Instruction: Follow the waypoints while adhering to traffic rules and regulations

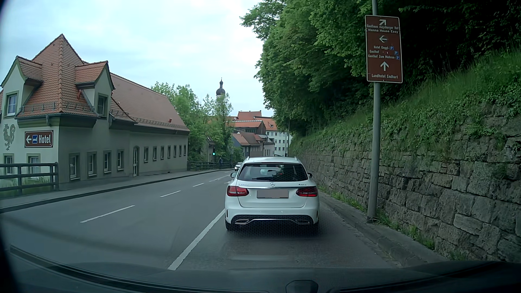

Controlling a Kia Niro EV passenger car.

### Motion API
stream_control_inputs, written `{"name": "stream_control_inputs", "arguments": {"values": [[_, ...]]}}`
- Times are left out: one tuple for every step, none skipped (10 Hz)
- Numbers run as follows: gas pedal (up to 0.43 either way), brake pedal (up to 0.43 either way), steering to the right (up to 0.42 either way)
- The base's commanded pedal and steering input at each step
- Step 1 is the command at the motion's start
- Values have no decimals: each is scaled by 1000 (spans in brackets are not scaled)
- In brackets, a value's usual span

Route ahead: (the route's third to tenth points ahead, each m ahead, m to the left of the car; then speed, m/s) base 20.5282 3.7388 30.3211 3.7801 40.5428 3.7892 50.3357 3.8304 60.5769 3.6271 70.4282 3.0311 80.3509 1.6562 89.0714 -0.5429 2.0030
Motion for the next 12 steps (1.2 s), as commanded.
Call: {"name": "stream_control_inputs", "arguments": {"values": [[0, 0, -9], [0, 6, -9], [0, 0, -9], [0, 0, -9], [0, 0, -9], [0, 0, -9], [0, 0, -9], [0, 0, -9], [0, 0, -9], [0, 0, -9], [0, 0, -9], [0, 0, -9]]}}
